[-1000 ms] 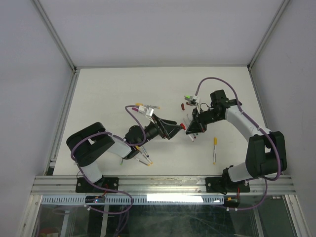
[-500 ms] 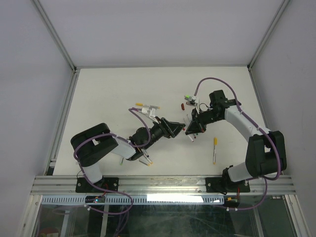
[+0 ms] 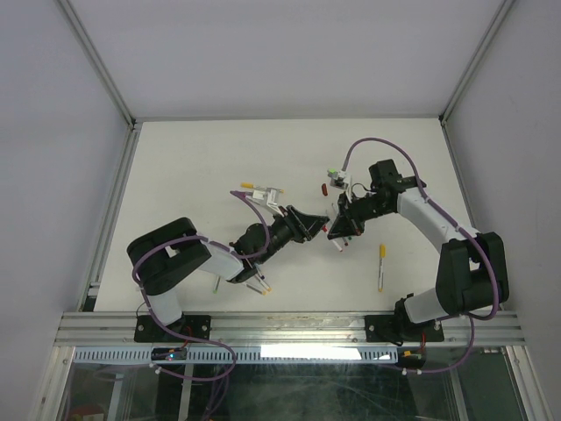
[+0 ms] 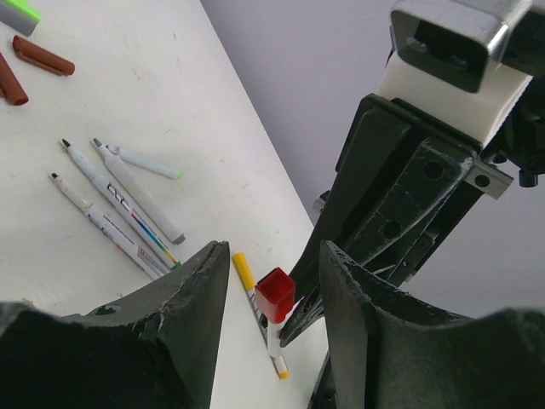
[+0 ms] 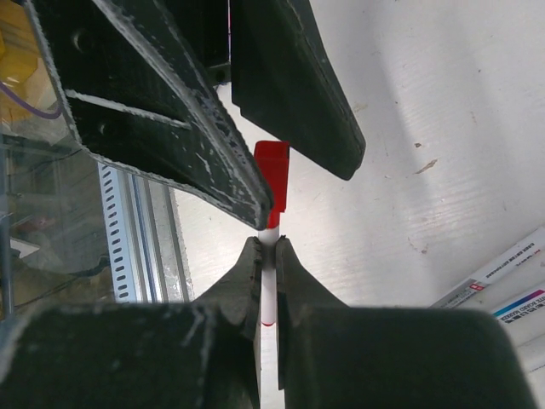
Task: Open the pen caps
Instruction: Open the pen cap from the pen.
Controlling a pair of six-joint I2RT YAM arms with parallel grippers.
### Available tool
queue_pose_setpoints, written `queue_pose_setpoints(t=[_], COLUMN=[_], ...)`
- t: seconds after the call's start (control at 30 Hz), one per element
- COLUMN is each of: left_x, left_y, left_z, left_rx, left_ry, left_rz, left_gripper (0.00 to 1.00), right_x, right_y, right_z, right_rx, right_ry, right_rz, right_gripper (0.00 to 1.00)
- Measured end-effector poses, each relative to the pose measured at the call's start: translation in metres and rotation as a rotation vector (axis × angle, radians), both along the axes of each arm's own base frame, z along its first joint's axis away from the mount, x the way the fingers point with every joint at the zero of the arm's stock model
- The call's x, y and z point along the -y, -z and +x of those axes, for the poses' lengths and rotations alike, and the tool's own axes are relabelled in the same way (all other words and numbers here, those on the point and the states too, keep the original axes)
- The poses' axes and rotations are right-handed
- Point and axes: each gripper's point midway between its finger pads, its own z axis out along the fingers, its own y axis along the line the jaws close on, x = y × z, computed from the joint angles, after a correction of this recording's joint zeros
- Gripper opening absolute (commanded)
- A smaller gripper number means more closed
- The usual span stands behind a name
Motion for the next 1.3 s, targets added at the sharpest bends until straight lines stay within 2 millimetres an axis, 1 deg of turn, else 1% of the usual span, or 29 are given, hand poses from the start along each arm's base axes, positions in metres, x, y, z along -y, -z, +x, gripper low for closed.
queue_pose_setpoints(t=[0.1, 0.2, 0.3, 0.43, 0.57, 0.6, 0.67, 0.7, 0.73, 0.8, 0.87, 1.0, 1.13, 1.17, 1.2, 1.23, 1.3], left_x=[0.0, 0.001, 0.001, 0.003, 0.002, 0.002, 0.002, 0.002, 0.002, 0.001, -0.001, -0.01, -0.012, -0.012, -0.011, -0.011, -0.011], left_y=[0.006, 0.008, 0.01, 0.01, 0.01, 0.01, 0.01, 0.01, 0.009, 0.007, 0.006, 0.004, -0.006, -0.008, -0.011, -0.013, -0.015], left_z=[0.0, -0.001, -0.001, -0.002, -0.002, -0.002, -0.002, -0.002, -0.002, -0.002, -0.004, -0.008, -0.009, -0.01, -0.01, -0.011, -0.011], left_rx=[-0.027, -0.042, -0.054, -0.06, -0.066, -0.066, -0.066, -0.065, -0.063, -0.051, -0.037, 0.0, 0.042, 0.049, 0.056, 0.06, 0.066], left_ry=[0.002, 0.003, 0.004, 0.006, 0.003, 0.003, 0.003, 0.003, 0.003, 0.002, 0.001, -0.001, 0.0, 0.002, 0.006, 0.007, 0.012], left_rz=[0.005, 0.006, 0.005, -0.001, -0.003, -0.003, -0.003, -0.003, -0.004, -0.009, -0.017, -0.025, -0.049, -0.056, -0.065, -0.07, -0.077], left_gripper=[0.42, 0.35, 0.22, 0.13, 0.0, 0.0, 0.0, 0.0, 0.0, 0.0, 0.0, 0.0, 0.0, 0.0, 0.0, 0.0, 0.0], right_x=[-0.001, -0.002, -0.002, -0.001, -0.002, -0.002, -0.002, -0.002, -0.002, -0.003, -0.004, -0.004, -0.008, -0.01, -0.012, -0.013, -0.015], right_y=[0.001, 0.002, 0.002, 0.004, 0.004, 0.004, 0.004, 0.004, 0.004, 0.003, 0.002, 0.002, 0.001, 0.002, 0.002, 0.002, 0.002], right_z=[0.0, 0.0, 0.0, 0.001, 0.001, 0.001, 0.001, 0.001, 0.0, -0.002, -0.004, -0.004, -0.008, -0.01, -0.011, -0.013, -0.014], right_rx=[0.005, 0.009, 0.009, 0.01, 0.011, 0.011, 0.01, 0.01, 0.011, 0.008, 0.007, 0.006, 0.006, 0.004, 0.003, 0.001, 0.001], right_ry=[-0.003, -0.006, -0.007, -0.002, -0.002, -0.002, -0.003, -0.004, -0.008, -0.017, -0.023, -0.027, -0.043, -0.051, -0.058, -0.063, -0.071], right_rz=[-0.006, -0.012, -0.015, -0.025, -0.03, -0.031, -0.031, -0.03, -0.026, -0.018, -0.012, -0.008, -0.005, -0.006, -0.006, -0.007, -0.006], right_gripper=[0.0, 0.0, 0.0, 0.0, 0.0, 0.08, 0.3, 0.39, 0.46, 0.56, 0.6, 0.59, 0.49, 0.45, 0.38, 0.28, 0.13])
